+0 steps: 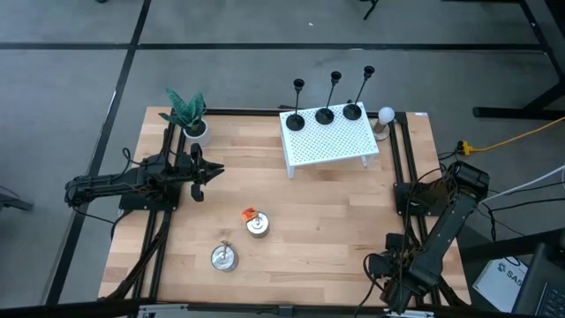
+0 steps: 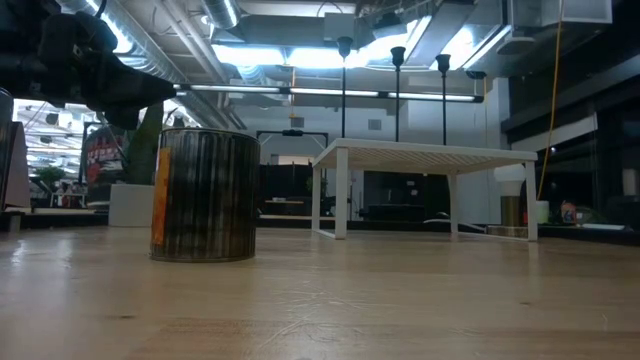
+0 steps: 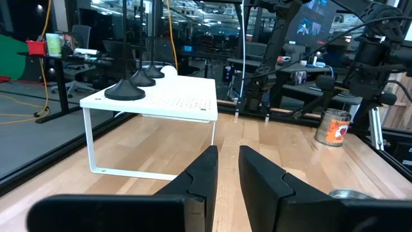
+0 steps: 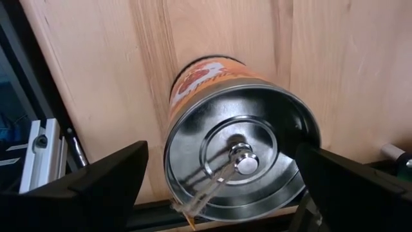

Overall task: Pick & Place candle stick holders
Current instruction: Put the bottom orange scented candle on the shelf

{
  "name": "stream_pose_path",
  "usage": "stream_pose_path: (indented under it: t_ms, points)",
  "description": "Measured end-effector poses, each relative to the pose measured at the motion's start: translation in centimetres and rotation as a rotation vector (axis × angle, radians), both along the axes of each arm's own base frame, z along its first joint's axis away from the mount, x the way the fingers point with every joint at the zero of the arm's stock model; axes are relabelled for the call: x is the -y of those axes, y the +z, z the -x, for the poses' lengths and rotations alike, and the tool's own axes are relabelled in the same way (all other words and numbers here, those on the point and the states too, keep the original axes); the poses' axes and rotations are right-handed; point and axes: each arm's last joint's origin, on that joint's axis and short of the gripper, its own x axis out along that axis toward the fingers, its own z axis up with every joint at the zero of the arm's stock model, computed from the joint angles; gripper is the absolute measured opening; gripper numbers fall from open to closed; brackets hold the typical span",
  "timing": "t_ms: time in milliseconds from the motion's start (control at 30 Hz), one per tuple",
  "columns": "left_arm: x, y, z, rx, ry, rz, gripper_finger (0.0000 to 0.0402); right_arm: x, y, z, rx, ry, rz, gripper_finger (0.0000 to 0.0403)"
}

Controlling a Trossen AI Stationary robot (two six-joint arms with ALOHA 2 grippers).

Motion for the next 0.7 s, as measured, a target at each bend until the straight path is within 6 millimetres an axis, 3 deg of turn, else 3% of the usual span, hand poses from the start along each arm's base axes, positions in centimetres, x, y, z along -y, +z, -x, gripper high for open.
stream_pose_path:
  t_ms: [233, 700]
  points:
    - [0.0, 0.0, 0.0, 0.0, 0.0, 0.0, 0.0059, 0.0, 0.1, -0.1, 0.024, 0.013, 0.023, 0.0399]
    - [0.0, 0.0, 0.0, 0.0, 0.0, 0.0, 0.0059, -0.1, 2.6, -0.5, 0.033, 0.035, 0.082, 0.0399]
